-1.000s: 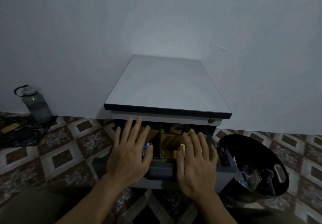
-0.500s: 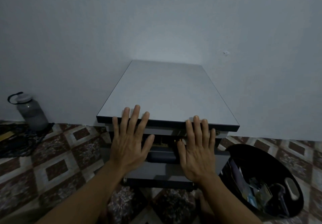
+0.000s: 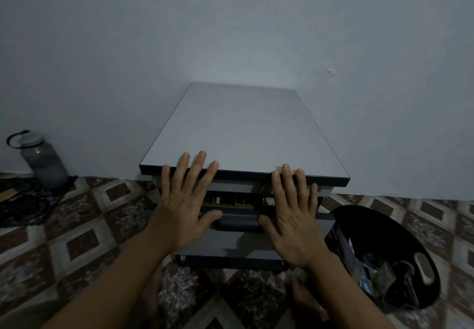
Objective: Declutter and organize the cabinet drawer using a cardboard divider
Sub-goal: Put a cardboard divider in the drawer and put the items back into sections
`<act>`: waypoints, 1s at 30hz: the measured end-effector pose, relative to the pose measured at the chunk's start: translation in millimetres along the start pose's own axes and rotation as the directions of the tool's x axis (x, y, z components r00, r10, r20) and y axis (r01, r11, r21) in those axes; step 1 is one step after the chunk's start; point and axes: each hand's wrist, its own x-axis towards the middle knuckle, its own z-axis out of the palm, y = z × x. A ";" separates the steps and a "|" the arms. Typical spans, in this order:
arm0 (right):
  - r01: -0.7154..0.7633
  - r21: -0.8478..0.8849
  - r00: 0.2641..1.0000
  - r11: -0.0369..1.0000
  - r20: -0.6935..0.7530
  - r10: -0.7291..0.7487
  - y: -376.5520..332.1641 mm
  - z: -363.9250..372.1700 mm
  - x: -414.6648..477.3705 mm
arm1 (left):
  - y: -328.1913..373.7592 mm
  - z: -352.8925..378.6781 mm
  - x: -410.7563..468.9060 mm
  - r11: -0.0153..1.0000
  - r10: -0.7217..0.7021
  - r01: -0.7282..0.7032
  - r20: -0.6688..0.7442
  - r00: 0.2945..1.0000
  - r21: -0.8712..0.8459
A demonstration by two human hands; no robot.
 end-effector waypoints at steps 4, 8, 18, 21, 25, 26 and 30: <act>-0.065 -0.022 0.998 0.998 -0.010 0.065 -4.7 3.9 2.1 | 4.9 2.7 2.4 0.999 -0.033 0.034 -0.010 0.999 0.038; -0.164 -0.063 0.986 0.985 -0.046 0.161 -15.2 8.8 7.4 | 14.1 2.4 7.0 0.992 -0.108 0.112 -0.052 0.993 0.067; -0.309 -0.104 0.951 0.945 -0.059 0.305 -23.4 14.1 27.0 | 26.6 7.7 19.1 0.965 -0.249 0.254 -0.091 0.964 0.058; -0.313 -0.096 0.949 0.945 -0.053 0.309 -25.2 14.4 27.1 | 26.6 6.1 19.9 0.963 -0.256 0.261 -0.066 0.964 0.071; -0.294 -0.085 0.956 0.952 -0.029 0.292 -27.0 4.1 26.0 | 27.7 -0.8 20.3 0.963 -0.253 0.253 -0.012 0.968 0.089; -0.293 -0.074 0.956 0.953 -0.020 0.292 -28.6 -0.3 25.7 | 28.9 -2.9 20.1 0.964 -0.257 0.256 0.000 0.966 0.073; -0.250 -0.025 0.968 0.968 0.028 0.251 -29.9 -24.5 33.7 | 31.4 -15.5 24.9 0.961 -0.275 0.276 0.029 0.961 -0.008</act>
